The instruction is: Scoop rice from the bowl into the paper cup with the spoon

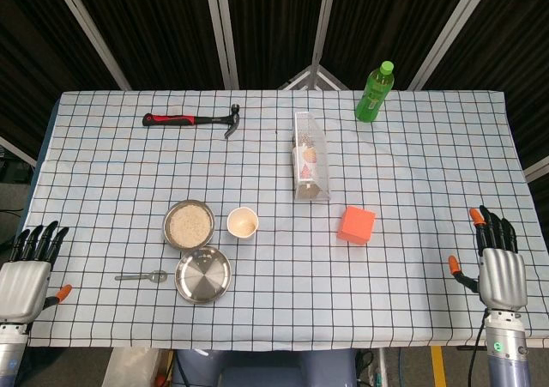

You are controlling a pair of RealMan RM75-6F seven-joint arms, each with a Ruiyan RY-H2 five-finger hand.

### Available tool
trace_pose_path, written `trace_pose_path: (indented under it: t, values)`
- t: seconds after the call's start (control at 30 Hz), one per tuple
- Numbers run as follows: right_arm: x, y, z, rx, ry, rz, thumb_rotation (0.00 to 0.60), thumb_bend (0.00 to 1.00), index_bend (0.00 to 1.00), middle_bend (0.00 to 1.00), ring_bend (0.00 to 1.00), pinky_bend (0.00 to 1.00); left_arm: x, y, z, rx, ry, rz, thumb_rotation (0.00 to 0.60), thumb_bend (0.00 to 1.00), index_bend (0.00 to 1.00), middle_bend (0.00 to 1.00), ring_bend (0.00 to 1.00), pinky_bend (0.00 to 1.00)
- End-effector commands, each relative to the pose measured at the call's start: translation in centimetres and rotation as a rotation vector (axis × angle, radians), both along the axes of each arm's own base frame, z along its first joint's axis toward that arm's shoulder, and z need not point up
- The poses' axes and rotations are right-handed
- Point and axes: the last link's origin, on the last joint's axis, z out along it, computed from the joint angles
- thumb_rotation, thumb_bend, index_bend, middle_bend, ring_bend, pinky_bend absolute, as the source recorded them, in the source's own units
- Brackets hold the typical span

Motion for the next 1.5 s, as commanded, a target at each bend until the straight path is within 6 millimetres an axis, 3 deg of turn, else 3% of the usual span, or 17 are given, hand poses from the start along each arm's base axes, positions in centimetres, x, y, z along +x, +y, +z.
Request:
trace_pose_path:
  t: [0.03, 0.43, 0.47, 0.53, 0.57, 0.63, 0.67, 0.73, 0.83, 0.93, 1.13, 1.5]
  values:
    - [0.0, 0.0, 0.0, 0.0, 0.0, 0.001, 0.6, 0.38, 0.0, 0.0, 0.0, 0.0, 0.0, 0.0, 0.0, 0.0, 0.0, 0.001, 0.6, 0.02, 0.0, 0.0, 0.0, 0.0]
    - [0.0, -0.1, 0.0, -0.005, -0.003, 0.002, 0.6, 0.38, 0.0, 0.0, 0.0, 0.0, -0.1, 0.0, -0.1, -0.014, 0.006, 0.008, 0.6, 0.02, 0.0, 0.0, 0.0, 0.01]
    - [0.0, -0.1, 0.0, -0.005, -0.005, 0.0, 0.6, 0.38, 0.0, 0.0, 0.0, 0.0, -0.1, 0.0, -0.2, -0.019, 0.008, 0.012, 0.6, 0.02, 0.0, 0.0, 0.0, 0.04]
    - [-0.1, -0.1, -0.1, -0.004, -0.006, -0.002, 0.6, 0.38, 0.0, 0.0, 0.0, 0.0, -0.1, 0.2, -0.2, -0.021, 0.016, 0.011, 0.6, 0.02, 0.0, 0.04, 0.06, 0.2]
    - [-0.1, -0.1, -0.1, -0.004, -0.007, -0.002, 0.6, 0.38, 0.0, 0.0, 0.0, 0.0, -0.1, 0.4, -0.2, -0.022, 0.023, 0.009, 0.6, 0.02, 0.0, 0.08, 0.1, 0.27]
    - [-0.2, -0.1, 0.0, -0.005, -0.006, -0.002, 0.6, 0.38, 0.0, 0.0, 0.0, 0.0, 0.0, 0.7, -0.3, -0.028, 0.038, 0.004, 0.6, 0.04, 0.0, 0.25, 0.3, 0.49]
    - [-0.2, -0.1, 0.0, -0.006, -0.006, -0.001, 0.6, 0.38, 0.0, 0.0, 0.0, 0.0, 0.0, 0.8, -0.4, -0.031, 0.041, 0.004, 0.6, 0.04, 0.01, 0.33, 0.38, 0.55]
    - [-0.2, -0.1, -0.1, -0.005, -0.006, 0.001, 0.6, 0.38, 0.0, 0.0, 0.0, 0.0, 0.1, 1.1, -0.7, -0.046, 0.046, 0.01, 0.6, 0.06, 0.07, 0.58, 0.61, 0.71]
    - [-0.2, -0.2, -0.1, -0.007, -0.01, 0.003, 0.6, 0.38, 0.0, 0.0, 0.0, 0.0, 0.3, 1.5, -1.3, -0.071, 0.04, 0.022, 0.6, 0.1, 0.2, 0.81, 0.81, 0.86]
    - [-0.2, -0.2, -0.1, -0.007, -0.008, 0.008, 0.6, 0.38, 0.0, 0.0, 0.0, 0.0, 0.7, 2.1, -2.3, -0.112, 0.014, 0.047, 0.6, 0.14, 0.29, 0.95, 0.94, 0.98]
    - [-0.2, -0.3, -0.1, -0.008, -0.011, 0.014, 0.6, 0.38, 0.0, 0.0, 0.0, 0.0, 1.9, 3.3, -4.9, -0.208, -0.001, 0.093, 0.6, 0.31, 0.45, 1.0, 1.0, 1.0]
    - [-0.1, -0.2, 0.0, -0.019, -0.013, 0.019, 0.6, 0.38, 0.0, 0.0, 0.0, 0.0, 3.1, 4.9, -8.4, -0.272, 0.034, 0.126, 0.6, 0.37, 0.47, 1.0, 1.0, 1.0]
